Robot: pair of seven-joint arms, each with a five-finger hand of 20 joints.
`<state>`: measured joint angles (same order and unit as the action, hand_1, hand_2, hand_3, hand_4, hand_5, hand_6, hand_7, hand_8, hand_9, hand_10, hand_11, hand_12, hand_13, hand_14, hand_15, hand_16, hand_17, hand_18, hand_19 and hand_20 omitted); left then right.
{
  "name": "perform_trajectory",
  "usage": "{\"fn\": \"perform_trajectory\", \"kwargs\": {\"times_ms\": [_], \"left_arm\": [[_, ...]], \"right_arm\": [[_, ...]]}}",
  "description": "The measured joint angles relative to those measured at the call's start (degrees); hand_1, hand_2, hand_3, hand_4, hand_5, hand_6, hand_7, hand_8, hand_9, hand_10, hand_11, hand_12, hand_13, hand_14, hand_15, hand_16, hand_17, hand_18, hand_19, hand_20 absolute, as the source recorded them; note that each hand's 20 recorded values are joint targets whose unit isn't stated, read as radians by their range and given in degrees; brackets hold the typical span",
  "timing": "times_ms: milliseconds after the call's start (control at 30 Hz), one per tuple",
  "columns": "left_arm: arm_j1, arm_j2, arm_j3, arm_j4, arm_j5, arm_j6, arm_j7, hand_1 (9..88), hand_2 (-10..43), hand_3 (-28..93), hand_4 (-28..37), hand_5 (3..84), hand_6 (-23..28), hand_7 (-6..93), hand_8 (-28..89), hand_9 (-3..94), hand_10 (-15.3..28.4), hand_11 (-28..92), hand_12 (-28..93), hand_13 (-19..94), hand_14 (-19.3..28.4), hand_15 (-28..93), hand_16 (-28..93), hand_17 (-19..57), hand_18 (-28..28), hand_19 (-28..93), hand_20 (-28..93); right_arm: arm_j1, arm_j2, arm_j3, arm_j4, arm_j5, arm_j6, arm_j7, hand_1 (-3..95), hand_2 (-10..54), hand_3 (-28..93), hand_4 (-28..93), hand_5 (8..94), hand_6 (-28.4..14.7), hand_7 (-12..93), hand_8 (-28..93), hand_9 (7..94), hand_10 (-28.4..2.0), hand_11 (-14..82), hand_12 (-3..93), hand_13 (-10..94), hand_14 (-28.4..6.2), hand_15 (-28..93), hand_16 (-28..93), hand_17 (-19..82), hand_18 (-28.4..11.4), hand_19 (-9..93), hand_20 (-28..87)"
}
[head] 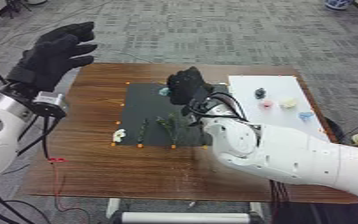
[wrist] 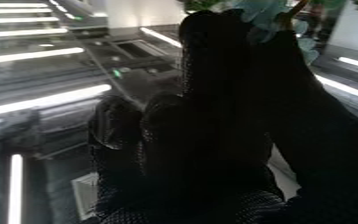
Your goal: Arrange flowers
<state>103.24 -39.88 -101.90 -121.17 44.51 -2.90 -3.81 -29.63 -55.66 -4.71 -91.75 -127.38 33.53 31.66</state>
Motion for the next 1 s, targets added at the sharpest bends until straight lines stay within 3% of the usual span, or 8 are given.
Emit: {"fn": "perform_trajectory", "kwargs": {"times_ms": [267,467,700,1000], "left_arm": [[-0.6,0.40,1.00,0.23,-0.04,0.21,1.15,26.4,-0.3,67,-22.9,22.9,2.5,16.2,-8,16.3,10.0,19,18,7,13.9,42,-6,-10.0,19.1,39,10],[-3.6,0.79,4.19,1.41,-0.05,0.18,1.36,25.8,-1.3,68,-22.7,22.8,2.3,15.7,-8,15.9,9.5,18,18,7,13.2,40,-5,-10.4,19.0,39,10],[-4.9,0.79,4.79,1.53,-0.05,0.06,1.62,24.7,-2.3,70,-22.9,22.3,1.4,15.4,-8,15.3,8.4,15,18,7,11.2,34,-5,-10.2,18.0,36,10],[-6.7,0.84,6.80,2.05,-0.04,-0.42,1.72,23.4,-3.7,72,-23.2,21.8,0.1,14.1,-7,14.9,7.0,12,18,7,8.3,25,-2,-7.4,15.4,27,13]], "right_arm": [[3.9,-9.0,-4.8,6.5,2.1,-0.9,0.7,46.8,-8.5,80,-28,78.4,4.2,33,-1,85.0,-5.7,20.8,43.9,69,-6.6,80,37,39,-19.9,93,56],[3.8,-13.2,-5.1,9.4,2.9,-3.9,1.1,47.0,-8.6,80,-28,78.5,4.3,33,-1,85.1,-5.8,20.4,43.7,69,-6.6,80,37,39,-19.9,93,56],[3.2,-16.5,-5.1,12.4,3.1,-5.5,1.3,47.0,-8.9,80,-28,78.7,4.4,32,-1,85.4,-5.7,20.0,43.5,69,-6.6,80,37,39,-19.9,93,56],[4.1,-20.2,-8.6,15.8,3.4,-8.0,3.1,47.0,-9.3,80,-28,79.6,4.9,31,-2,85.7,-5.6,19.4,43.3,69,-6.6,80,37,39,-19.9,93,56]]}}
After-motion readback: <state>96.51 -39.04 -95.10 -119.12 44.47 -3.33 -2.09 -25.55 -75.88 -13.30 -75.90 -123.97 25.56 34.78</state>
